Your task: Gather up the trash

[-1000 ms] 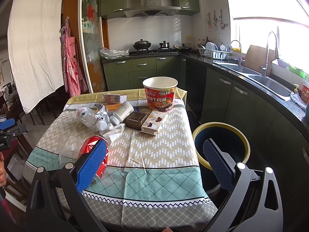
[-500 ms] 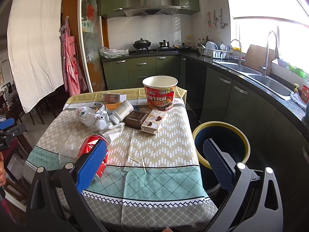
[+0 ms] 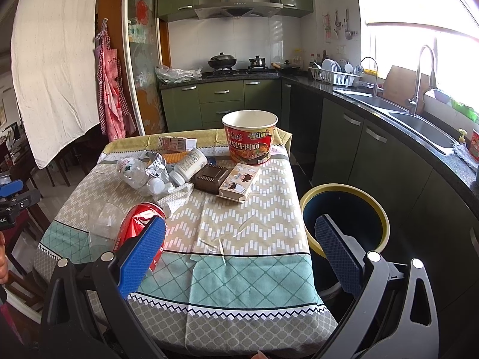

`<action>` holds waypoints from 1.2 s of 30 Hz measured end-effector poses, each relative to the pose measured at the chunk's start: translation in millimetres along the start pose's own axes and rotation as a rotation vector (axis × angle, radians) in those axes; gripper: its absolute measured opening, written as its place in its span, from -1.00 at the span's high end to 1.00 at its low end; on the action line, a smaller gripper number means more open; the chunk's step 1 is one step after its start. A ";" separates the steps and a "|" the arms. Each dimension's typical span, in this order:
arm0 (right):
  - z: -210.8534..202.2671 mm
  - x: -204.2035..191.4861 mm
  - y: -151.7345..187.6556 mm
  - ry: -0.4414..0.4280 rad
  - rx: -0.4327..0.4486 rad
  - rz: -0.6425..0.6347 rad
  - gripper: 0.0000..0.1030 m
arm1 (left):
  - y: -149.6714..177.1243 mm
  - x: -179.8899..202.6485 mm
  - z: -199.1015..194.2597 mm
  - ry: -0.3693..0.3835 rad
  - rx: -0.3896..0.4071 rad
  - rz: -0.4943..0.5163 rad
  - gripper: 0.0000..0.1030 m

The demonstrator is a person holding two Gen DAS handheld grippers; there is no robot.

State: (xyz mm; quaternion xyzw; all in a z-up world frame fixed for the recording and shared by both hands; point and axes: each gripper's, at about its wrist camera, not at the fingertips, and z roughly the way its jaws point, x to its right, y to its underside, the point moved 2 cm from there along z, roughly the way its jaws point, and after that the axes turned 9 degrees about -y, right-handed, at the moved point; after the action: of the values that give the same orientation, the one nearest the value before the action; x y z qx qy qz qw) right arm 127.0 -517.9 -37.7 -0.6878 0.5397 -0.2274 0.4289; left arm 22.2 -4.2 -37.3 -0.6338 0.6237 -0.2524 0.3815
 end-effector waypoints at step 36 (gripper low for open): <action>313.6 150.3 -223.2 0.045 -0.632 0.238 0.51 | -130.5 44.6 169.0 0.102 -0.394 0.116 -0.88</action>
State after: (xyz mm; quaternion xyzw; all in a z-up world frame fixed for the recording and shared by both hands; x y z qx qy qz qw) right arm 539.6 -539.6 -39.6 -0.7138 0.6692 -0.0124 0.2061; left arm 239.0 -28.6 -38.2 -0.6457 0.7148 -0.1349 0.2321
